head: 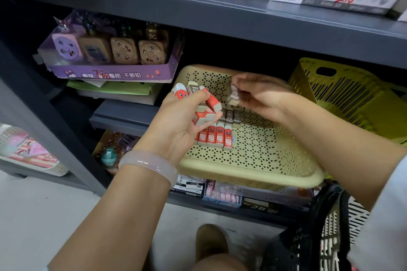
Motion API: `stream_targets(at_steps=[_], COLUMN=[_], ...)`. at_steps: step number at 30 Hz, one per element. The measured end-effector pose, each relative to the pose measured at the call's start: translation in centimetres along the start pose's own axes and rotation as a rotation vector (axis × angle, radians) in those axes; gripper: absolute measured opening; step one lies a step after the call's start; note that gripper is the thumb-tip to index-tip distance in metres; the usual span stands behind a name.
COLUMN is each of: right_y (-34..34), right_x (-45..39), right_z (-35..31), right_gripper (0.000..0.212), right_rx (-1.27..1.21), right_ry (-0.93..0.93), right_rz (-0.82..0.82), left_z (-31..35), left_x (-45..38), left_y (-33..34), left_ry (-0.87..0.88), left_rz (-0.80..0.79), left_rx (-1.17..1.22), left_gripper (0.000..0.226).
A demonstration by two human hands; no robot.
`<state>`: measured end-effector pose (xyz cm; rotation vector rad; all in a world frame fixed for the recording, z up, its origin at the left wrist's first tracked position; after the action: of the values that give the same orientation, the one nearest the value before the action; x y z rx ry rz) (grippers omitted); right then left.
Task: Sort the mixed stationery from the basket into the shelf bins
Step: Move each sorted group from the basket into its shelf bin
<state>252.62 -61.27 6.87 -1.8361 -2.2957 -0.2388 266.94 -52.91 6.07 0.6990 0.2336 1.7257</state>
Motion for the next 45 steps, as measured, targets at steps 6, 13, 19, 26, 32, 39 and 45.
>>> stream_targets(at_steps=[6, 13, 19, 26, 32, 39, 45], right_y=[-4.2, -3.5, -1.4, -0.9, -0.4, 4.8, 2.3], right_x=[-2.5, -2.5, -1.2, -1.8, -0.8, 1.9, 1.5], right_z=[3.6, 4.0, 4.4, 4.1, 2.7, 0.9, 0.8], right_gripper=[0.022, 0.037, 0.058, 0.063, 0.063, 0.024, 0.004], right_rx=[0.810, 0.769, 1.530, 1.566, 1.580, 0.390, 0.179], right_ry=[0.230, 0.266, 0.214, -0.052, -0.069, -0.016, -0.021], right_rz=[0.341, 0.215, -0.253, -0.183, -0.193, -0.424, -0.138], left_z=[-0.1, 0.1, 0.4, 0.4, 0.0, -0.2, -0.3], left_x=[-0.1, -0.1, 0.0, 0.3, 0.2, 0.2, -0.1], left_y=[0.0, -0.3, -0.4, -0.3, -0.4, 0.1, -0.1], left_ry=[-0.008, 0.000, -0.009, -0.014, -0.032, -0.011, 0.000], left_rz=[0.006, 0.021, 0.010, 0.001, 0.006, -0.006, 0.019], left_rx=[-0.025, -0.024, -0.027, -0.018, -0.032, -0.069, -0.090], left_gripper=[0.013, 0.013, 0.015, 0.013, 0.017, 0.007, 0.007])
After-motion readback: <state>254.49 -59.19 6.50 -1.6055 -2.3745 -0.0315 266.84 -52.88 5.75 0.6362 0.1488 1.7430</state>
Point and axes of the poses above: each hand's wrist, its own x-axis away from the middle knuckle, its own y-axis out of the palm, z = x × y, the point moved 6 cm from there along -x, towards the middle knuckle, and after that the axes turned 1 degree about -z, right-handed, at the moved point
